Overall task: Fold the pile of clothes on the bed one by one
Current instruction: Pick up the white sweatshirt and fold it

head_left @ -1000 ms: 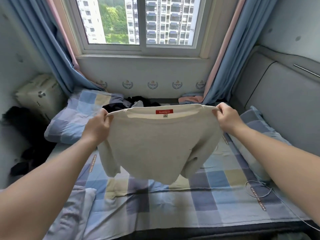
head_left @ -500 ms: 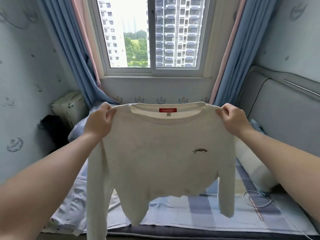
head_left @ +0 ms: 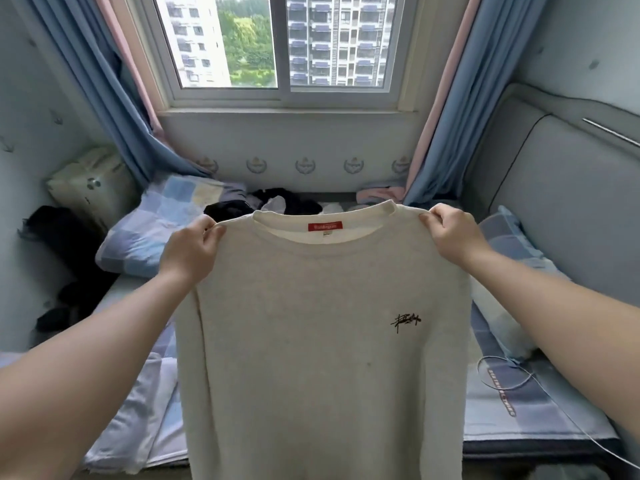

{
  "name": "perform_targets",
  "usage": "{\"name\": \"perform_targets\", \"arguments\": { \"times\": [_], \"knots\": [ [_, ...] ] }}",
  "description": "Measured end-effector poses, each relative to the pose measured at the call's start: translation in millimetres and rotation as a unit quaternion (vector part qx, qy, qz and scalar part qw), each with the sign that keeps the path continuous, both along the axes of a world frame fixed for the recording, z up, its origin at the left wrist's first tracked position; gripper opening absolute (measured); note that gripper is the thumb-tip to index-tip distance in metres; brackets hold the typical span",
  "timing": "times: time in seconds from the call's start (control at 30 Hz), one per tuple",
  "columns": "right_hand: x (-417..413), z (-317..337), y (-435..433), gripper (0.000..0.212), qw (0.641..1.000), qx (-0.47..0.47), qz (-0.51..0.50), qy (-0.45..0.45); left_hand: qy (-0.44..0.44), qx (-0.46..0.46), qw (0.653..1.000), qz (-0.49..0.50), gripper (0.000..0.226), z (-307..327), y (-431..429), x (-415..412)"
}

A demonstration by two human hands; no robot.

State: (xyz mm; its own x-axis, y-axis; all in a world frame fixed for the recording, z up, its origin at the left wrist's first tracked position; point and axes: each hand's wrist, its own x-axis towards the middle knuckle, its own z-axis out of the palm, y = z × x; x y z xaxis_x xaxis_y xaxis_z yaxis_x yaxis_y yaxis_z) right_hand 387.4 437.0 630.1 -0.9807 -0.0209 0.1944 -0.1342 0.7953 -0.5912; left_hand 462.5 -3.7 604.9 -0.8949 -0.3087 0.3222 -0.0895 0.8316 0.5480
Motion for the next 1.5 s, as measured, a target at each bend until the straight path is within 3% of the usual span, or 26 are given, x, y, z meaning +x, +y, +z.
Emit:
{"name": "perform_targets", "arguments": {
  "times": [0.17,0.4,0.53,0.6,0.7,0.77,0.87,0.93,1.03,1.1,1.17,1.2,1.33,1.5],
  "knots": [
    [-105,-67,-36,0.034,0.997,0.05,-0.003,-0.059,-0.081,-0.011,0.997,0.008,0.023,-68,-31,-105],
    [-314,-302,-97,0.028,0.98,0.129,-0.031,-0.149,-0.178,-0.063,0.982,0.027,0.027,-292,-70,-317],
    [-384,-448,-119,0.029,0.96,0.219,-0.057,-0.162,-0.18,-0.171,0.968,0.041,0.032,-428,-80,-391],
    [-406,-501,-129,0.029,0.961,0.198,-0.078,-0.175,-0.185,-0.15,0.97,0.044,0.034,-480,-82,-420],
    [-435,-551,-146,0.027,0.971,0.082,-0.132,-0.182,-0.188,-0.027,0.979,0.077,0.029,-529,-79,-455],
    [-450,-569,-153,0.02,0.974,0.028,-0.132,-0.181,-0.181,0.05,0.98,0.068,0.026,-549,-73,-470],
    [-453,-584,-159,0.073,0.97,-0.004,-0.044,-0.238,-0.211,0.059,0.975,-0.038,0.055,-574,-61,-471],
    [-439,-594,-158,0.083,0.977,0.078,-0.005,-0.198,-0.204,0.005,0.975,-0.089,0.06,-592,-48,-455],
    [-400,-625,-152,0.076,0.97,0.219,0.072,-0.078,-0.18,-0.103,0.961,-0.182,0.059,-624,-11,-414],
    [-378,-655,-148,0.072,0.949,0.268,0.133,-0.1,-0.269,-0.128,0.929,-0.221,0.064,-650,14,-395],
    [-366,-690,-143,0.073,0.921,0.311,0.164,-0.168,-0.372,-0.118,0.899,-0.198,0.07,-683,30,-386],
    [-364,-708,-140,0.073,0.912,0.321,0.168,-0.192,-0.379,-0.115,0.9,-0.179,0.072,-698,34,-383],
    [-363,-762,-140,0.073,0.919,0.32,0.173,-0.15,-0.329,-0.147,0.924,-0.129,0.074,-731,42,-379],
    [-364,-765,-136,0.074,0.925,0.309,0.17,-0.14,-0.348,-0.172,0.915,-0.114,0.074,-727,45,-380]
  ]
}}
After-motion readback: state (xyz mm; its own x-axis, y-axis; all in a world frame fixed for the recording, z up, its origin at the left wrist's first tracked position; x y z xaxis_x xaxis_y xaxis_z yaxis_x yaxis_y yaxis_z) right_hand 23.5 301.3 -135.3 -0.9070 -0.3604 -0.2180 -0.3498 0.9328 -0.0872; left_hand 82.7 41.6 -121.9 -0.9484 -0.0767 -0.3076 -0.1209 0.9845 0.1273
